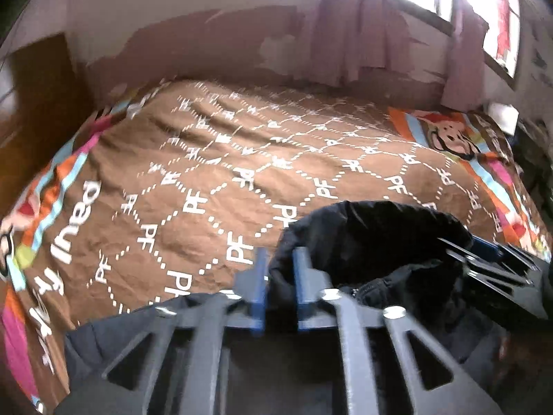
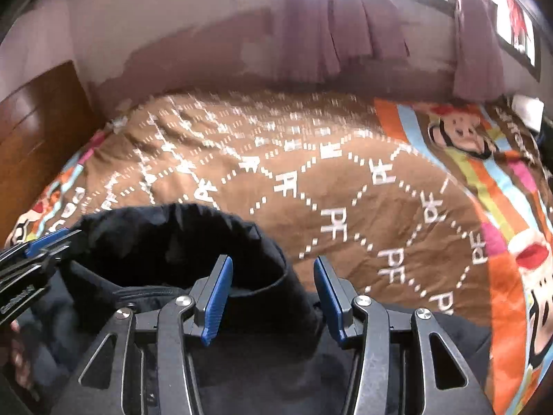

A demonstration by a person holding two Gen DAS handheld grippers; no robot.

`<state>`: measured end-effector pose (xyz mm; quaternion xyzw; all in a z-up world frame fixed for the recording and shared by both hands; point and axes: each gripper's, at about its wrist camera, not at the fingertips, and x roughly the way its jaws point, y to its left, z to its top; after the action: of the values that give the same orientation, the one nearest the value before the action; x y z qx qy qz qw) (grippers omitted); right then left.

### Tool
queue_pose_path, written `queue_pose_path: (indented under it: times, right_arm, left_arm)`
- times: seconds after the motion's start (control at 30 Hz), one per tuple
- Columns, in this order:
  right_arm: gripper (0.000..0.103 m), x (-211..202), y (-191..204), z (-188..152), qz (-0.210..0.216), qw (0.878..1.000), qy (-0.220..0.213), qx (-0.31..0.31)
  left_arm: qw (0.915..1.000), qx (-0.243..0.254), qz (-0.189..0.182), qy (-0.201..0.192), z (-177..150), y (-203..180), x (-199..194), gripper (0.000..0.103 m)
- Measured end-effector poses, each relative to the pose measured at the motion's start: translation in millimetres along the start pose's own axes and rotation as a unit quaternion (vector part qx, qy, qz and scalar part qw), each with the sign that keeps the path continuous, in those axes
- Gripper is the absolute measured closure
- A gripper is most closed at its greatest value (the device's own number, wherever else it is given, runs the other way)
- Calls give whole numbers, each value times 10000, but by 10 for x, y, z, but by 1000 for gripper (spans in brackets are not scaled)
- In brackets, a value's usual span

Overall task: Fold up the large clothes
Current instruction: 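Grasp the jacket edge beside the collar with both grippers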

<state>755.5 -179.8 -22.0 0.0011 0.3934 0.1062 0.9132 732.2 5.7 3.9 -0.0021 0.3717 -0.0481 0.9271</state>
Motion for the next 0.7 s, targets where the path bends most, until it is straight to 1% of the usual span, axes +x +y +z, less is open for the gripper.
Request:
queue_pose_path:
  times: [0.03, 0.07, 0.1, 0.17, 0.2, 0.27, 0.3, 0.37, 0.43, 0.5, 0.6, 0.63, 0.67, 0.7]
  right_arm:
    - [57, 30, 17, -6, 41, 10000, 41, 11]
    - [64, 20, 33, -17, 88, 10000, 15, 7]
    - [76, -15, 36, -38, 111, 9999, -45, -29]
    - [89, -85, 2, -72, 108, 9998, -132, -40]
    - [91, -157, -60, -109, 209, 9995, -205, 73]
    - [94, -349, -207, -224, 550, 9976, -282, 318]
    - [95, -444, -270, -300, 645, 9970, -277, 329]
    - [97, -592, -382, -458, 746, 9965, -275, 241]
    - [97, -668, -474, -595, 845, 9960, -212, 207]
    - [97, -660, -556, -762, 1002, 9944, -5, 330]
    - [97, -547, -493, -921, 816, 9964, 208, 122]
    - [97, -512, -497, -946, 806, 9964, 248, 133]
    - [97, -423, -509, -977, 807, 9958, 364, 216]
    - [97, -357, -519, -987, 823, 9952, 455, 289]
  left_arm:
    - [9997, 166, -29, -150, -19, -34, -78, 97]
    - [9994, 253, -72, -242, -37, -59, -137, 98]
    - [9989, 330, -70, -311, -63, -81, -184, 98]
    - [9990, 312, -126, -295, -149, -57, -304, 99]
    - [9992, 262, -183, -220, -207, -22, -365, 99]
    - [9991, 342, -222, -81, -332, 35, -468, 99]
    - [9988, 448, -170, -28, -397, 53, -500, 99]
    - [9982, 590, -26, 75, -558, 92, -529, 100]
    - [9981, 589, 1, 201, -728, 82, -491, 100]
    - [9976, 636, 64, 275, -871, 10, -443, 100]
    - [9944, 940, 293, 383, -1038, -114, -307, 100]
    - [9925, 1047, 283, 563, -1077, -156, -229, 100]
    - [9911, 1116, 336, 647, -1101, -183, -170, 100]
    - [9905, 1161, 390, 627, -1115, -192, -150, 100]
